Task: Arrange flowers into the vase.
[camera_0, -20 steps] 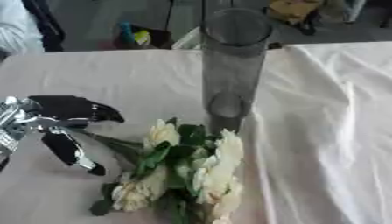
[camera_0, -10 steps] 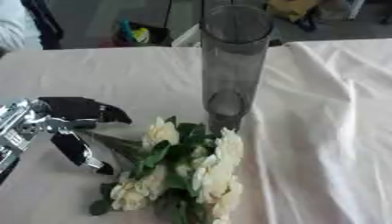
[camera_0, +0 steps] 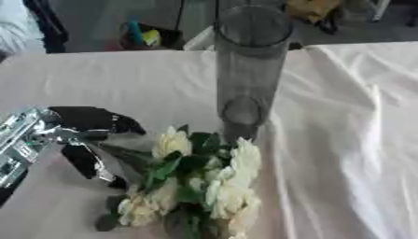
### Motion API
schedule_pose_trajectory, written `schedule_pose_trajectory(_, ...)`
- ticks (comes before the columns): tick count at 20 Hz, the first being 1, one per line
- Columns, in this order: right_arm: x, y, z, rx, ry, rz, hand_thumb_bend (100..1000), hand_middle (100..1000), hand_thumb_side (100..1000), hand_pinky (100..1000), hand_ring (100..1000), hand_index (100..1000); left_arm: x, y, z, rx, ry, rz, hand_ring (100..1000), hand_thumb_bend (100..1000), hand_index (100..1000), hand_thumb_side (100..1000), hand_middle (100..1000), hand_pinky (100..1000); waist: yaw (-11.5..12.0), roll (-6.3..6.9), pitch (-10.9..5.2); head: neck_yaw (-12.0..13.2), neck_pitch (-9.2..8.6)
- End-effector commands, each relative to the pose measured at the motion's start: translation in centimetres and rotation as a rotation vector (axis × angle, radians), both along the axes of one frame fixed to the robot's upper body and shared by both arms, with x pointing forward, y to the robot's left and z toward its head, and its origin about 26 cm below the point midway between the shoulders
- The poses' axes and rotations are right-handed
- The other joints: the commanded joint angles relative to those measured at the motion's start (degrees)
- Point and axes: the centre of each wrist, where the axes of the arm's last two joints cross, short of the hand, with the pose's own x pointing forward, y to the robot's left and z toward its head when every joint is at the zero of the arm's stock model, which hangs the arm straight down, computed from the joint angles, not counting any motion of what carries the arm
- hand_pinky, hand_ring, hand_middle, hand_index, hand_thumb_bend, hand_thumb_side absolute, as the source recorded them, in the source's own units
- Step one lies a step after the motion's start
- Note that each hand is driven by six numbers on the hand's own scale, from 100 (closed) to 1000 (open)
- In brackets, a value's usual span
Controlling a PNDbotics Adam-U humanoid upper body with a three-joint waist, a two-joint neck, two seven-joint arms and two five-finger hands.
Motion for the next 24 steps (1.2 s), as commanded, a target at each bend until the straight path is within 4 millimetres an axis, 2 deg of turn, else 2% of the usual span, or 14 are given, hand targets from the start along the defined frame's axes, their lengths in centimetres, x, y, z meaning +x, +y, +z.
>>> schedule_pose_trajectory(1,-0.33,-0.04,0.83,-0.009,-0.027,0.006,100,561,1000,657,562,765,0.05,-0.21,0.48,0.013,-0.008,-0.019,907,659,1000,757,919,845,-0.14,0.77,-0.06,-0.07,-0.76)
schedule_pose_trajectory(14,-0.34,-0.05,0.76,-0.008,-0.021,0.007,100,560,1000,658,561,766,0.08,-0.58,0.34,0.029,0.004,-0.040,902,656,1000,744,912,839,-0.13,1.00,0.09,0.15,-0.29)
schedule_pose_trajectory(22,-0.34,-0.05,0.78,-0.008,-0.021,0.009,100,560,1000,659,562,766,-0.14,-0.49,0.16,0.004,-0.054,-0.084,812,632,978,695,866,765,-0.06,0.98,0.13,0.33,-0.11)
schedule_pose_trajectory(24,-0.34,-0.06,0.76,-0.008,-0.020,0.008,100,559,1000,659,561,766,-0.18,-0.41,0.15,0.000,-0.070,-0.089,782,599,966,692,849,752,0.06,0.98,0.14,0.40,-0.11)
